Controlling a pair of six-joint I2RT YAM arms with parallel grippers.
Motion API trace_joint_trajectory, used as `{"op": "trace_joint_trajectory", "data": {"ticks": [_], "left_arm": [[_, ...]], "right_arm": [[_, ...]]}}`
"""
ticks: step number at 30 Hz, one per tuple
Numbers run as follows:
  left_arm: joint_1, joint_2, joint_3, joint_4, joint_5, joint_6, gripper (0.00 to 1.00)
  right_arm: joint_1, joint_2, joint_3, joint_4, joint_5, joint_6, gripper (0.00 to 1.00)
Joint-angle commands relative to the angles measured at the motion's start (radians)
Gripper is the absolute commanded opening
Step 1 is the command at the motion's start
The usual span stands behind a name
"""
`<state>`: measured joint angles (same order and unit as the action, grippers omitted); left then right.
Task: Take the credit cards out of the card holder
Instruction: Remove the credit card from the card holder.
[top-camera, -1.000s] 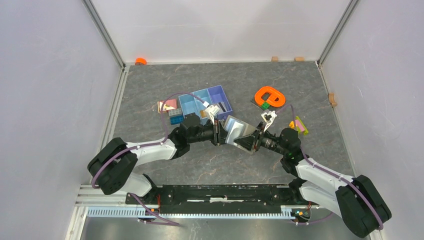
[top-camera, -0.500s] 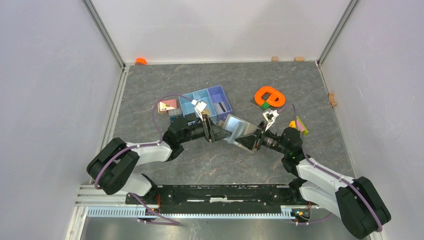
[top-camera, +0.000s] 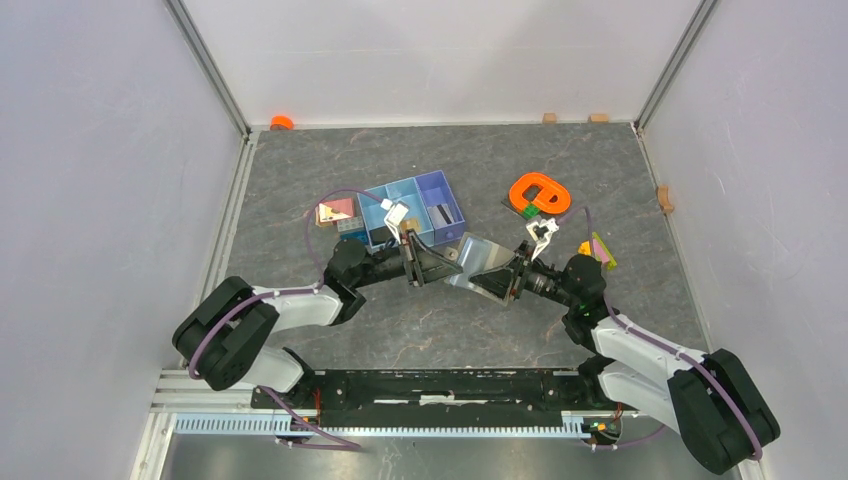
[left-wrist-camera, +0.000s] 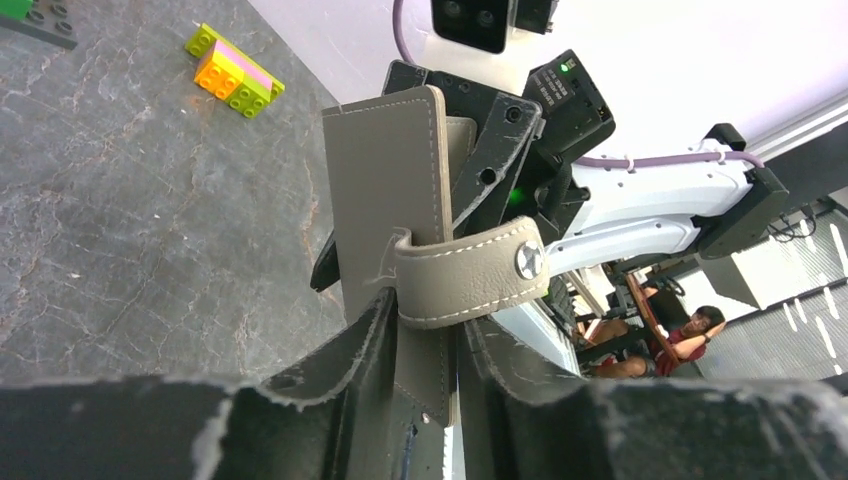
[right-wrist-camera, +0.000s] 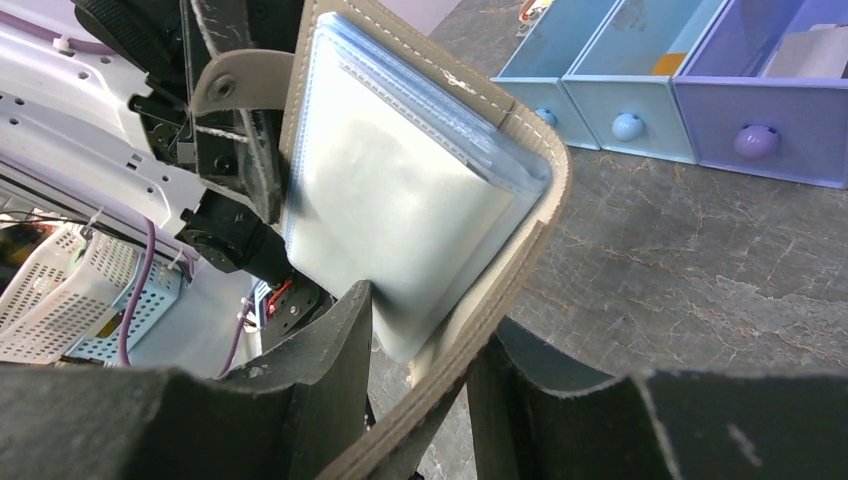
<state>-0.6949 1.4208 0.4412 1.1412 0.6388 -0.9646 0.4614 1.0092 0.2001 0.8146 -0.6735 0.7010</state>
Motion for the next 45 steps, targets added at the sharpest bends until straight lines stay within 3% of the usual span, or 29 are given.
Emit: {"op": "trace_joint_trajectory", "data": {"ticks": [1, 7, 8, 10, 12, 14, 19, 24, 27, 34, 36, 45], "left_arm": [[0.004, -0.019, 0.037, -0.050, 0.000, 0.027, 0.29], [0.004, -0.054, 0.034, -0.110, -0.031, 0.061, 0.06], [0.004, -0.055, 0.032, -0.113, -0.035, 0.062, 0.05], [0.005, -0.061, 0.030, -0.117, -0.040, 0.068, 0.02], [0.003, -0.066, 0.029, -0.132, -0.052, 0.083, 0.02], [-0.002, -0.067, 0.027, -0.146, -0.075, 0.100, 0.02], [-0.051, -0.052, 0.033, -0.155, -0.134, 0.126, 0.02], [-0.101, -0.047, 0.060, -0.205, -0.169, 0.175, 0.02], [-0.103, -0.059, 0.059, -0.212, -0.166, 0.178, 0.02], [-0.101, -0.116, 0.048, -0.259, -0.190, 0.200, 0.02], [-0.100, -0.130, 0.045, -0.261, -0.192, 0.204, 0.02], [-0.095, -0.130, 0.039, -0.204, -0.145, 0.178, 0.04]], "right_arm": [[-0.004, -0.005, 0.011, 0.055, -0.020, 0.005, 0.06], [-0.004, -0.007, 0.010, 0.052, -0.021, -0.002, 0.07], [-0.005, -0.007, 0.012, 0.050, -0.021, -0.005, 0.16], [-0.004, -0.013, 0.012, 0.043, -0.024, -0.012, 0.50], [-0.004, -0.021, 0.008, 0.042, -0.017, -0.018, 0.68], [-0.004, -0.029, 0.004, 0.035, 0.000, -0.022, 0.77], [0.022, -0.015, 0.018, -0.015, 0.060, -0.049, 0.83], [0.050, 0.011, 0.038, -0.067, 0.110, -0.074, 0.82], [0.055, 0.014, 0.050, -0.109, 0.140, -0.093, 0.71], [0.056, -0.006, 0.073, -0.202, 0.194, -0.135, 0.29], [0.054, -0.014, 0.076, -0.229, 0.219, -0.146, 0.22], [0.042, 0.002, 0.083, -0.254, 0.217, -0.151, 0.19]]}}
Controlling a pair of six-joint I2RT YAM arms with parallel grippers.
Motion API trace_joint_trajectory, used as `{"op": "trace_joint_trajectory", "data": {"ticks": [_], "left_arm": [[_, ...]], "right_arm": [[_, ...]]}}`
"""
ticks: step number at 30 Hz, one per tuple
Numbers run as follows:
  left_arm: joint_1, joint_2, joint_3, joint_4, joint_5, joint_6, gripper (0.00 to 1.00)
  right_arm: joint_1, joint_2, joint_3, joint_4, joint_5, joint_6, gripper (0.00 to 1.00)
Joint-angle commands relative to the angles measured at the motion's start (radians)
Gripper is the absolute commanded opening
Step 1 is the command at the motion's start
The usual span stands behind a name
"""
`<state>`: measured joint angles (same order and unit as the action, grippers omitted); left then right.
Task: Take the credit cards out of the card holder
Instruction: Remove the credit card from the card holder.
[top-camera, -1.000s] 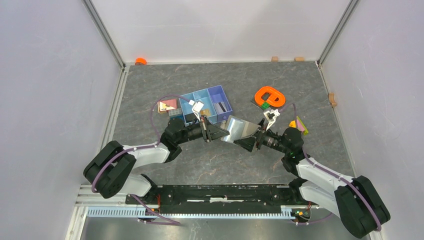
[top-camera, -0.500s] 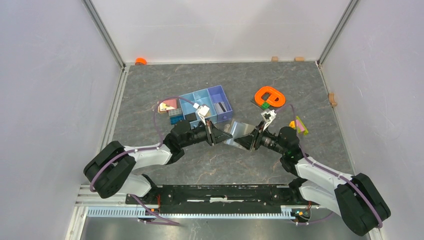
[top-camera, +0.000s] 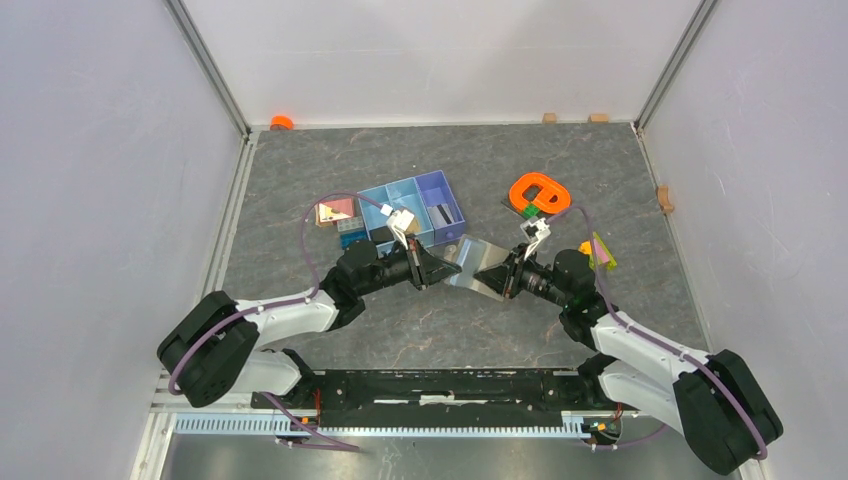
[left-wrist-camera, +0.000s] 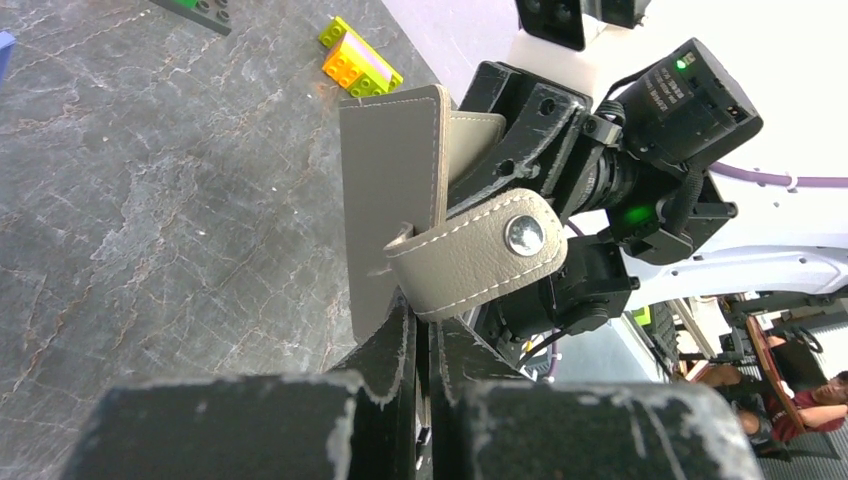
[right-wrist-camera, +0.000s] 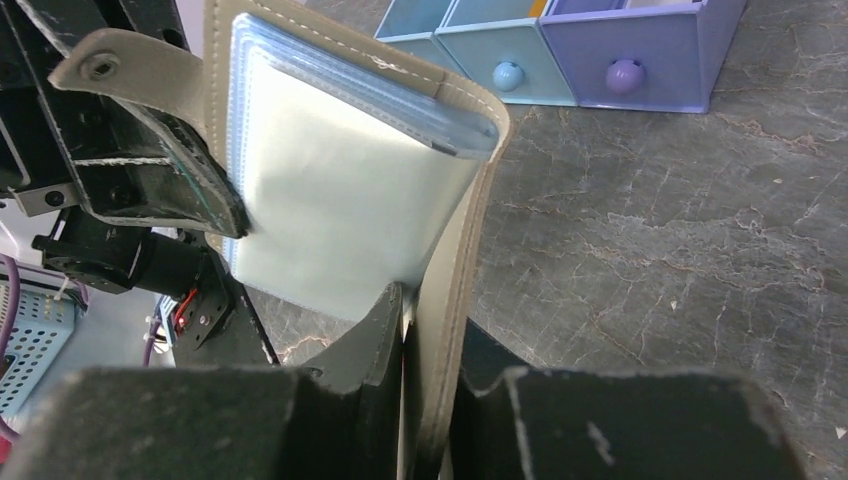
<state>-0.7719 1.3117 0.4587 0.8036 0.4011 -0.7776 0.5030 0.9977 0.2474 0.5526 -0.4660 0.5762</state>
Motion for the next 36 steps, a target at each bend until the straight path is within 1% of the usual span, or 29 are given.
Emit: {"op": "trace_joint_trajectory", "data": {"ticks": [1, 3, 4, 9, 15, 18, 19, 20, 23, 26, 28, 30, 33, 34, 36], "left_arm": [[-0.018, -0.014, 0.023, 0.160, 0.113, -0.017, 0.06], [-0.018, -0.004, 0.027, 0.180, 0.134, -0.030, 0.10], [-0.018, -0.001, 0.028, 0.180, 0.134, -0.031, 0.10], [-0.017, -0.002, 0.025, 0.185, 0.138, -0.036, 0.11], [-0.017, 0.055, 0.041, 0.285, 0.205, -0.098, 0.11], [-0.017, 0.077, 0.048, 0.310, 0.224, -0.117, 0.09], [-0.017, 0.079, 0.049, 0.309, 0.223, -0.115, 0.07], [-0.017, 0.078, 0.048, 0.305, 0.221, -0.112, 0.03], [-0.017, 0.051, 0.054, 0.193, 0.170, -0.061, 0.02], [-0.017, 0.003, 0.054, 0.050, 0.072, -0.001, 0.02], [-0.017, -0.029, 0.052, -0.027, 0.009, 0.032, 0.02], [-0.017, -0.056, 0.046, -0.077, -0.048, 0.051, 0.02], [-0.008, -0.086, 0.032, -0.122, -0.110, 0.055, 0.02], [-0.001, -0.094, 0.024, -0.120, -0.116, 0.050, 0.02], [0.013, -0.104, 0.013, -0.112, -0.118, 0.034, 0.02]], "right_arm": [[-0.001, 0.018, 0.033, 0.027, -0.011, -0.021, 0.17], [-0.001, 0.025, 0.028, 0.068, -0.044, -0.008, 0.11], [-0.002, 0.028, 0.024, 0.083, -0.061, -0.002, 0.09], [-0.001, 0.028, 0.017, 0.122, -0.094, 0.010, 0.06], [-0.001, 0.041, -0.001, 0.244, -0.178, 0.060, 0.06], [-0.002, 0.045, -0.006, 0.270, -0.193, 0.072, 0.06], [-0.001, 0.043, -0.008, 0.275, -0.195, 0.073, 0.06], [-0.001, 0.041, -0.008, 0.279, -0.197, 0.074, 0.06], [-0.001, 0.037, -0.010, 0.280, -0.197, 0.074, 0.05], [-0.001, 0.029, -0.009, 0.271, -0.194, 0.072, 0.05], [-0.001, 0.022, -0.006, 0.254, -0.188, 0.063, 0.09], [-0.001, 0.010, -0.005, 0.232, -0.177, 0.050, 0.19], [-0.001, -0.010, -0.001, 0.186, -0.149, 0.029, 0.38], [-0.001, -0.017, -0.001, 0.173, -0.141, 0.021, 0.45], [-0.001, -0.029, -0.005, 0.179, -0.143, 0.017, 0.53]]}}
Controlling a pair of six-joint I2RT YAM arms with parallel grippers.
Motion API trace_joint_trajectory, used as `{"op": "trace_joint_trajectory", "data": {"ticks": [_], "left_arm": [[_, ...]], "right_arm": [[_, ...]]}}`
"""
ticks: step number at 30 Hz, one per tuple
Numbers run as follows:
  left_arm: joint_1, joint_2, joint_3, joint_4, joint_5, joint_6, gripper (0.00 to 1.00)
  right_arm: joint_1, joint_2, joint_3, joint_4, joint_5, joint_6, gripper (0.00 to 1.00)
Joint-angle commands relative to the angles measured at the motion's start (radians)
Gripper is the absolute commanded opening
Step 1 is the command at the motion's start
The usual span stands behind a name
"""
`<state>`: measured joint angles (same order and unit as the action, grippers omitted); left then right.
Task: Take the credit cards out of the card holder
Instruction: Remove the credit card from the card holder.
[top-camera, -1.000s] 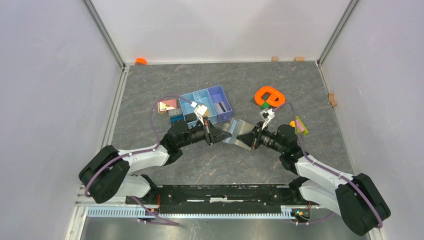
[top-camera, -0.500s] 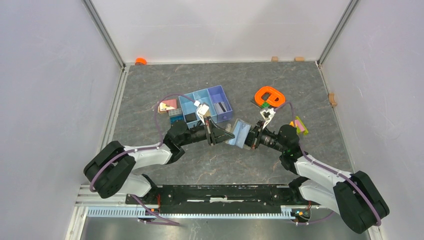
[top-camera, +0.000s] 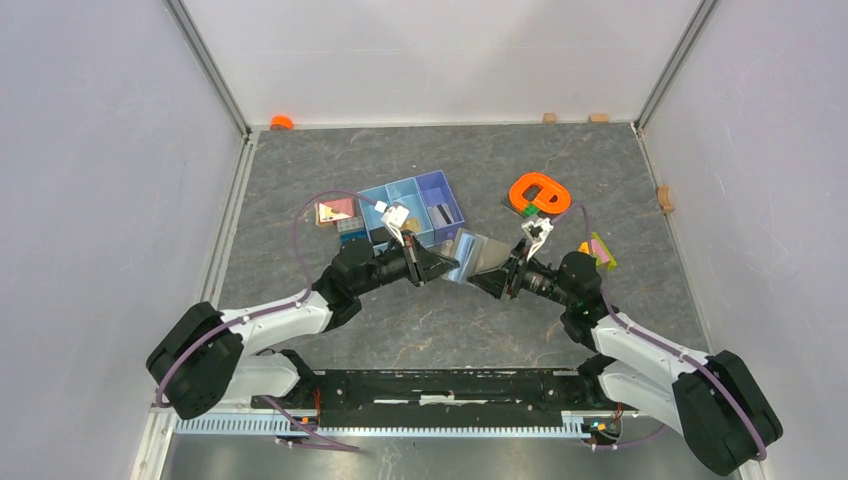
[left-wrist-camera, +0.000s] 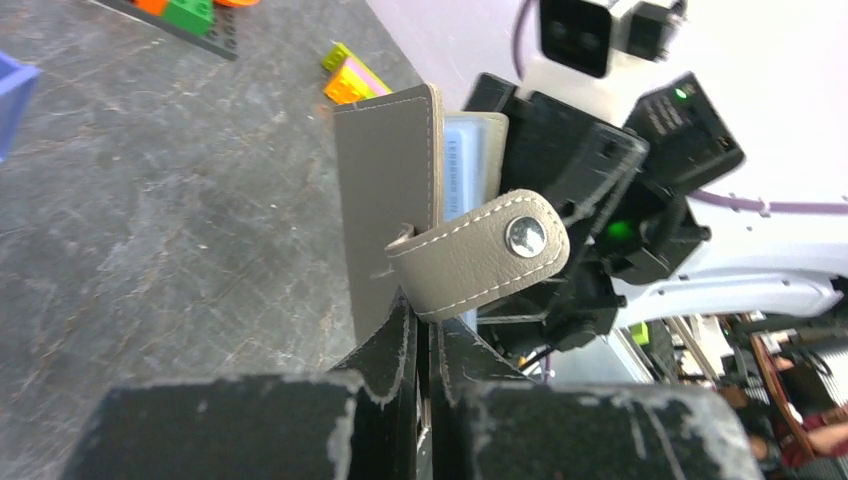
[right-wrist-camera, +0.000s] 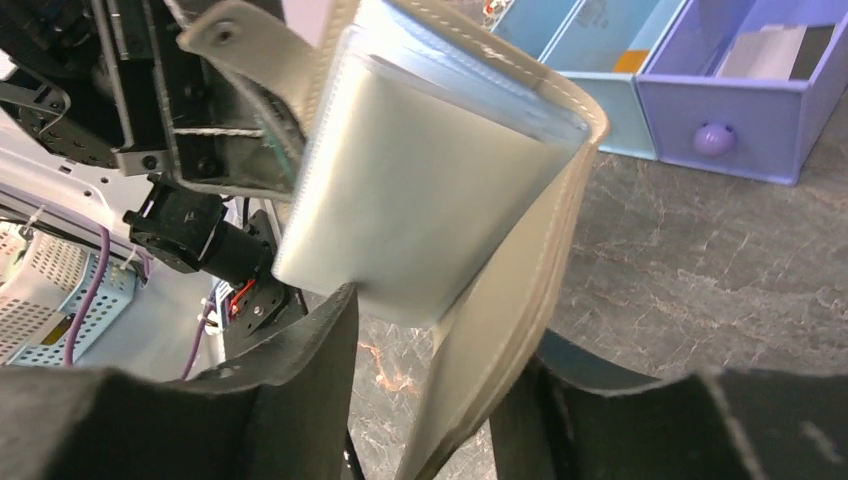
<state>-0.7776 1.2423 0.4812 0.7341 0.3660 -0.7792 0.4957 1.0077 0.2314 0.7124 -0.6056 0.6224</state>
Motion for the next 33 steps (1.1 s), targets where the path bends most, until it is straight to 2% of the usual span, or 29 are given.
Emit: {"op": "trace_joint_trajectory", "data": {"ticks": [1, 3, 9, 13, 20, 24, 29, 33], "left_arm": [[0.026, -0.036, -0.013, -0.036, -0.078, 0.028, 0.02], [0.046, -0.033, -0.026, 0.000, -0.051, 0.001, 0.02], [0.064, -0.010, -0.046, 0.120, 0.040, -0.044, 0.02], [0.064, 0.013, -0.054, 0.210, 0.095, -0.068, 0.02], [0.064, 0.067, -0.059, 0.320, 0.149, -0.105, 0.02], [0.065, 0.091, -0.059, 0.334, 0.148, -0.109, 0.02], [0.076, 0.043, -0.108, 0.314, 0.063, -0.100, 0.02], [0.080, -0.020, -0.127, 0.258, 0.014, -0.078, 0.02]], "right_arm": [[0.006, -0.042, 0.007, 0.032, -0.009, -0.026, 0.55], [0.006, -0.051, -0.010, 0.083, -0.028, -0.011, 0.60], [0.006, -0.049, -0.021, 0.126, -0.051, 0.003, 0.63], [0.006, -0.055, -0.029, 0.142, -0.049, 0.008, 0.72], [0.006, -0.052, -0.039, 0.165, -0.044, 0.023, 0.59], [0.006, -0.059, -0.048, 0.183, -0.048, 0.043, 0.58], [0.004, -0.108, -0.049, 0.101, 0.020, 0.012, 0.73], [-0.002, -0.142, -0.057, 0.055, 0.078, -0.001, 0.79]]}}
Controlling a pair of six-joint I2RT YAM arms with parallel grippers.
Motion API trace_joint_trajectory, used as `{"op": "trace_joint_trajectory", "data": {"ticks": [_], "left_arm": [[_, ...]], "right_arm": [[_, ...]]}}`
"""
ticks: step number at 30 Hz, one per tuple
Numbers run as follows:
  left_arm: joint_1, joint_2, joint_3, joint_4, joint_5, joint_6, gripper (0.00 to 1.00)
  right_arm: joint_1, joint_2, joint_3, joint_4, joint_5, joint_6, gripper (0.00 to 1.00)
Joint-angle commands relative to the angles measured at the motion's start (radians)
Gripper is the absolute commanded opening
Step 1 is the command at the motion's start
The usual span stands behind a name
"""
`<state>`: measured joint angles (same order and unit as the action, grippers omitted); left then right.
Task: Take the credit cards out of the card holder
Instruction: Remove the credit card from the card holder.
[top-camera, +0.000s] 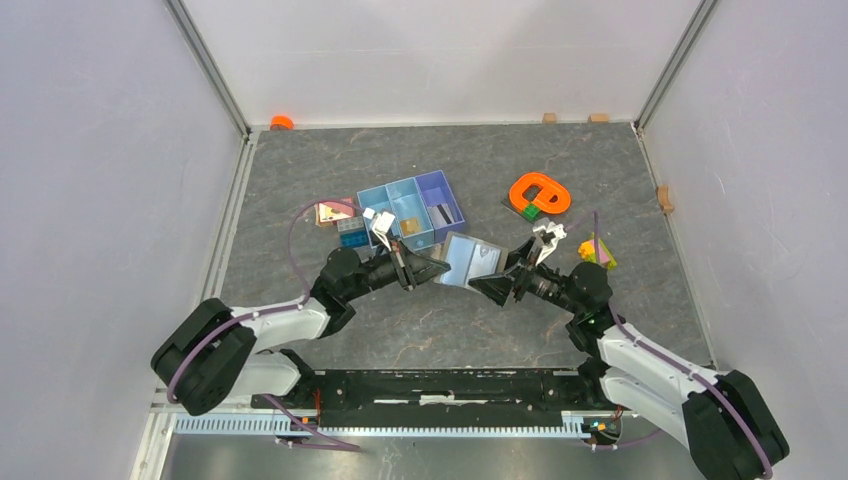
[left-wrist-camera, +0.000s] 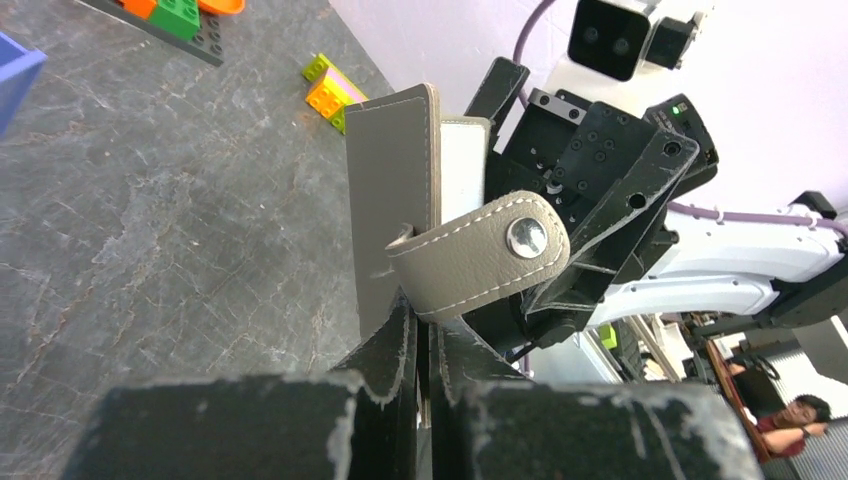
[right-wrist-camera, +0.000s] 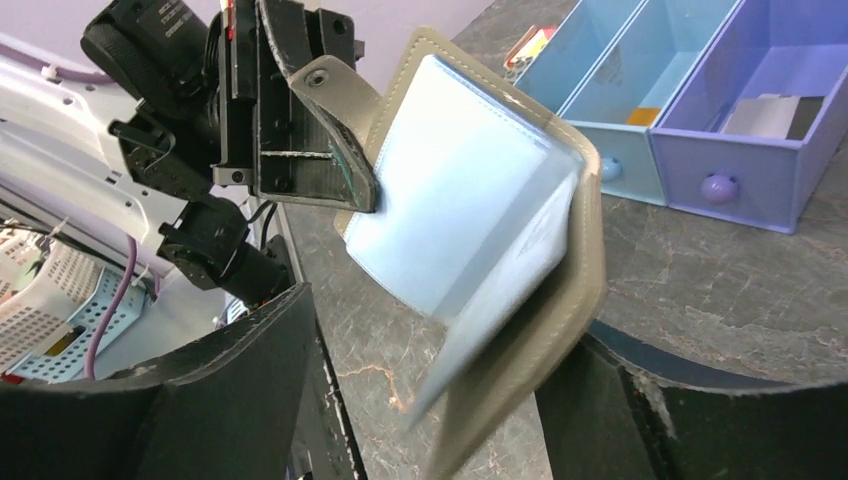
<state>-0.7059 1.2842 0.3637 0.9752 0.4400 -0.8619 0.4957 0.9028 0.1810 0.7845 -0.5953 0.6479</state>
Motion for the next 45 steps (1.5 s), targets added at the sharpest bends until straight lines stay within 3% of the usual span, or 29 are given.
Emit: {"op": "trace_joint_trajectory", "data": {"ticks": [1, 10, 17, 26, 33, 36, 39, 45], "left_arm": [[0.009, -0.064, -0.012, 0.022, -0.060, 0.000, 0.02], [0.022, -0.055, -0.032, 0.121, -0.022, -0.046, 0.02], [0.044, -0.096, -0.049, 0.124, -0.023, -0.058, 0.02], [0.056, -0.092, -0.055, 0.179, 0.009, -0.093, 0.02], [0.072, -0.093, -0.063, 0.192, 0.011, -0.104, 0.02], [0.083, -0.106, -0.069, 0.192, 0.009, -0.110, 0.02], [0.093, -0.117, -0.075, 0.192, 0.010, -0.116, 0.02], [0.104, -0.128, -0.081, 0.205, 0.018, -0.131, 0.02]], "right_arm": [[-0.007, -0.046, -0.010, -0.024, 0.078, -0.026, 0.81], [-0.098, -0.143, -0.052, -0.070, 0.135, 0.005, 0.98], [-0.135, -0.212, -0.081, -0.057, 0.150, 0.009, 0.97], [-0.138, -0.124, -0.103, 0.154, 0.009, 0.088, 0.77], [-0.140, -0.103, -0.122, 0.205, 0.005, 0.115, 0.53], [-0.140, -0.105, -0.123, 0.205, 0.006, 0.114, 0.53], [-0.141, -0.106, -0.122, 0.200, 0.007, 0.112, 0.60], [-0.141, -0.094, -0.109, 0.150, 0.022, 0.090, 0.52]]}}
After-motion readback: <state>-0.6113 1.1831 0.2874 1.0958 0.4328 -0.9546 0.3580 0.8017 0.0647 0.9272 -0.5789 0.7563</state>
